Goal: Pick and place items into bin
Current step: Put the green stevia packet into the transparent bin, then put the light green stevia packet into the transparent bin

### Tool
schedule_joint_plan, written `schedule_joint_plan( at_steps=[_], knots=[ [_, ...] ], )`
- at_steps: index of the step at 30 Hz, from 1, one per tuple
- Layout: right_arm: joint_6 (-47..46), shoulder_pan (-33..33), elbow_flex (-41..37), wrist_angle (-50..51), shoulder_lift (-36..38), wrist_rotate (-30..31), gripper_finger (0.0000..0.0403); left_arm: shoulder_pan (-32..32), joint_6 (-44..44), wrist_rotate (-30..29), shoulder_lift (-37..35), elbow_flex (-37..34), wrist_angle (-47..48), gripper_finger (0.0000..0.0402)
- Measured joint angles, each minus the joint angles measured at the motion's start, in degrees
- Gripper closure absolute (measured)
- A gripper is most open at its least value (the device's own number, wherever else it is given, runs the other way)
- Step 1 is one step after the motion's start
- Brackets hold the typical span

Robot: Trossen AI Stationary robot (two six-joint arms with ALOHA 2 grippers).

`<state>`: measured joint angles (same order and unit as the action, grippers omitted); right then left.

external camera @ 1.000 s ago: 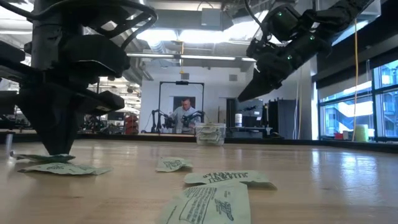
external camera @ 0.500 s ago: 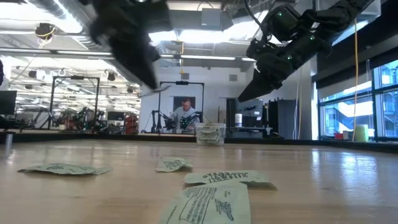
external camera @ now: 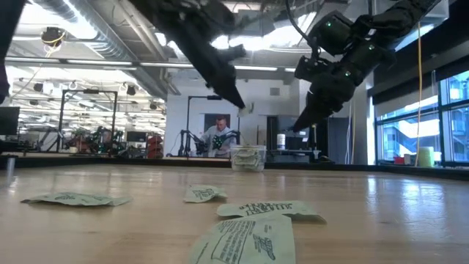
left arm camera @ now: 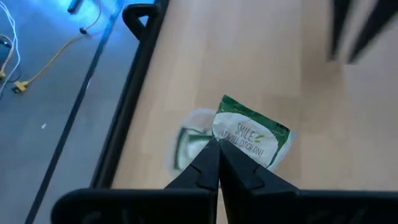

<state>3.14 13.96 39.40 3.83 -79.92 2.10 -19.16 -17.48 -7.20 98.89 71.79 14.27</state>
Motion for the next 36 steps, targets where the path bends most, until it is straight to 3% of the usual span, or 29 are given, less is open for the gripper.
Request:
schedule_joint_plan(
  at_steps=[8,17,21,28,32,36],
  knots=[
    [0.04,0.00,0.00,1.01,0.00,-0.02,0.0344,-4.38,-3.24,-0.62,11.76,9.34,4.78,0.0399],
    [0.15,0.00,0.02,1.50,0.00,-0.04,0.0344,-5.75,-4.23,-0.30,15.56,11.12,6.15,0.0398],
    [0.17,0.00,0.02,1.50,0.00,-0.06,0.0344,-5.53,-4.37,-0.67,15.59,11.12,6.92,0.0387],
    [0.03,0.00,0.02,2.04,0.00,-0.08,0.0344,-5.29,-4.37,-1.90,13.45,11.21,6.57,0.0326],
    [-1.32,0.00,0.02,2.94,0.00,-0.13,0.0344,-4.58,-7.06,-3.33,8.90,11.10,11.84,0.0305],
    [-3.46,0.00,0.02,6.67,0.02,-0.23,0.0344,-1.28,-8.72,4.16,2.70,11.19,21.68,0.0307]
  ],
)
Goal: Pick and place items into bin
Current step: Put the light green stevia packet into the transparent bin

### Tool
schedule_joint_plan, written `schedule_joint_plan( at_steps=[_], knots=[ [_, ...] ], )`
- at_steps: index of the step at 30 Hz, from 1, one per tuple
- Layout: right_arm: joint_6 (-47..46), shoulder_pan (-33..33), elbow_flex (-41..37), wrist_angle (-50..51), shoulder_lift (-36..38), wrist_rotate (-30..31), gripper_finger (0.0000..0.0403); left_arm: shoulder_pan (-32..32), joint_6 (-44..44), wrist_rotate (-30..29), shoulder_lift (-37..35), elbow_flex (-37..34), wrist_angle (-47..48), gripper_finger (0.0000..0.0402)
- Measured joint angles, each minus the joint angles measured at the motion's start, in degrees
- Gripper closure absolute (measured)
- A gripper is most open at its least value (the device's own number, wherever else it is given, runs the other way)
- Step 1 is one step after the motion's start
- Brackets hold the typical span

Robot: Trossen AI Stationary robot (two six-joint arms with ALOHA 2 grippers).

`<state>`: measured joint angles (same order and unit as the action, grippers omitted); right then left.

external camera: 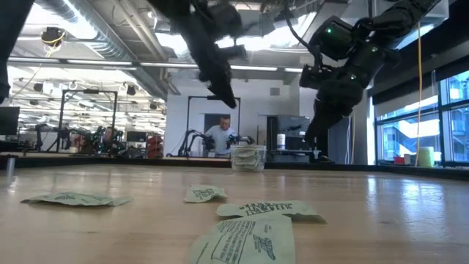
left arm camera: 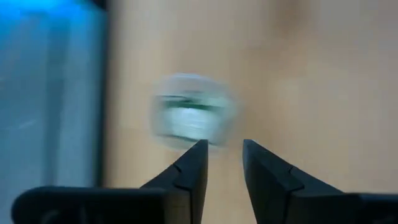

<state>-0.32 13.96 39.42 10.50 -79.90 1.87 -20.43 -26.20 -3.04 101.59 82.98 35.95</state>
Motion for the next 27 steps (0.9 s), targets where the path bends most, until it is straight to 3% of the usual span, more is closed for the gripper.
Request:
schedule_joint_plan(
  at_steps=[4,12,19,27],
  knots=[
    [-1.81,0.00,0.00,2.63,0.00,0.00,0.0344,5.76,0.38,7.28,-3.83,-0.09,10.52,0.0316],
    [-2.71,-0.01,0.00,2.23,0.00,0.01,0.0344,22.31,6.83,7.86,-3.39,-0.33,16.66,0.0306],
    [-5.43,-0.74,-1.95,0.42,0.00,0.05,0.0344,32.89,18.97,6.85,-3.17,-6.00,12.52,0.0282],
    [-9.04,-1.57,-5.44,-3.54,0.00,0.03,0.0344,41.67,28.63,4.39,-3.11,-16.53,0.56,0.0304]
  ],
)
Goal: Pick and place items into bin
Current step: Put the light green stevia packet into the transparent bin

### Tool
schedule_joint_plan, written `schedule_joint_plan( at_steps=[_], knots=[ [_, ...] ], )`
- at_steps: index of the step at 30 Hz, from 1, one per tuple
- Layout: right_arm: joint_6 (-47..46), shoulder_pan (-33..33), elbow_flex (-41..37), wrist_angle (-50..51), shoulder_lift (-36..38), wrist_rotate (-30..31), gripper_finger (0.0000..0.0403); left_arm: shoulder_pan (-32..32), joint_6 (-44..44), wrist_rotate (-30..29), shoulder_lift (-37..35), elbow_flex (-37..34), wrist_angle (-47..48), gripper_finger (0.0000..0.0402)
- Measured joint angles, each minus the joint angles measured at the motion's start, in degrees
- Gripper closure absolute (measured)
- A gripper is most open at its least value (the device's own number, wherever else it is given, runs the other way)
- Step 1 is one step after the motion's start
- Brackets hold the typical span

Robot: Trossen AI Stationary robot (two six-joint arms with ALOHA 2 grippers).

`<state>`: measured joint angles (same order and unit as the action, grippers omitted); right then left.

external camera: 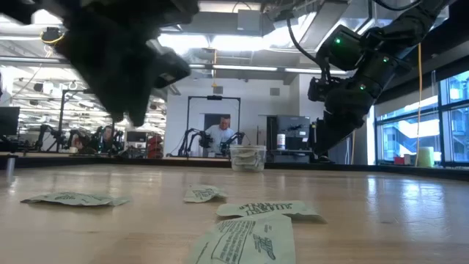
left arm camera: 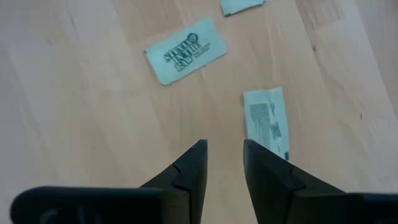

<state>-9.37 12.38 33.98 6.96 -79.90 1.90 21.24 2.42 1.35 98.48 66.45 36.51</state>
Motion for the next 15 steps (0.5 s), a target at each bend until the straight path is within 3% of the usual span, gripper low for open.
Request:
schedule_joint_plan(
  at_steps=[5,15],
  knots=[
    [-2.29,0.00,-0.02,-0.34,0.00,-0.01,0.0344,3.16,5.33,-2.03,0.20,-3.28,-2.49,0.0310],
    [-4.23,-2.59,-0.04,-1.51,0.00,0.02,0.0344,6.09,9.37,0.44,6.33,-3.93,-6.11,0.0297]
  ],
)
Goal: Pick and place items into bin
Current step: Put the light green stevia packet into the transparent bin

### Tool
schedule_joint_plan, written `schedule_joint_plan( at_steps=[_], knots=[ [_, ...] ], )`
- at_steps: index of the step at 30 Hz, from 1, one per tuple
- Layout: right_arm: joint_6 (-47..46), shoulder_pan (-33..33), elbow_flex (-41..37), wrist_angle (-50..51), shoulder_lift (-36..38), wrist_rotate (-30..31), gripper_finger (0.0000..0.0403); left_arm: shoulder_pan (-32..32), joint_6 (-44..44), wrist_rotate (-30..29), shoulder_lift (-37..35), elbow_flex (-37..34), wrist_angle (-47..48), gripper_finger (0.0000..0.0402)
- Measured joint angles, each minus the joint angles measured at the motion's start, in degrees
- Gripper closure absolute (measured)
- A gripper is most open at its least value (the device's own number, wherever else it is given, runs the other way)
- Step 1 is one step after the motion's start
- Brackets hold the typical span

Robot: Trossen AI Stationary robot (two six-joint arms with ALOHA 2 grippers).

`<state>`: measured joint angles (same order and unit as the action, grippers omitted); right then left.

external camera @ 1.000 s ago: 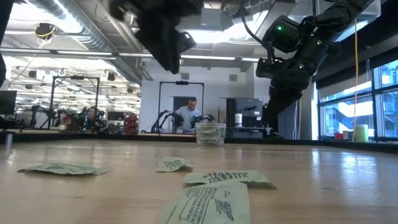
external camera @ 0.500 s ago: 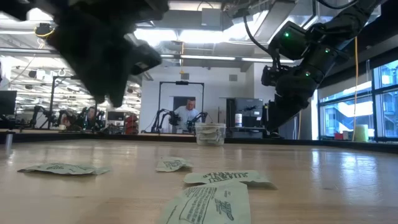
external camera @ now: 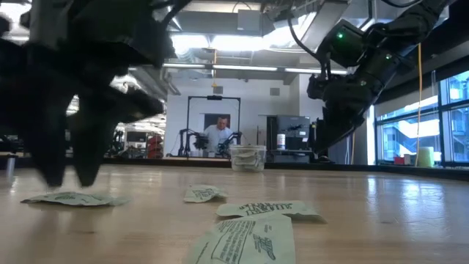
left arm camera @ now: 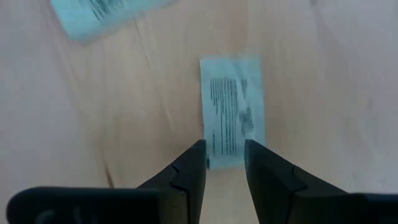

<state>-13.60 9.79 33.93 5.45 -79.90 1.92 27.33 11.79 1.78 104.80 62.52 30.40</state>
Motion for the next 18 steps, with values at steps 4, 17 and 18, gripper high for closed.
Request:
schedule_joint_plan(
  at_steps=[4,17,18],
  knots=[
    [-0.08,-1.29,0.00,-1.12,0.00,-0.01,0.0344,0.00,0.99,0.65,1.37,0.16,0.05,0.0303],
    [-0.07,-2.76,0.00,-1.44,0.00,0.02,0.0344,-0.05,1.89,0.86,0.82,0.02,0.79,0.0386],
    [-0.05,-2.76,0.00,-1.44,0.00,0.02,0.0344,-0.21,2.29,0.92,0.59,-0.01,1.16,0.0393]
  ],
)
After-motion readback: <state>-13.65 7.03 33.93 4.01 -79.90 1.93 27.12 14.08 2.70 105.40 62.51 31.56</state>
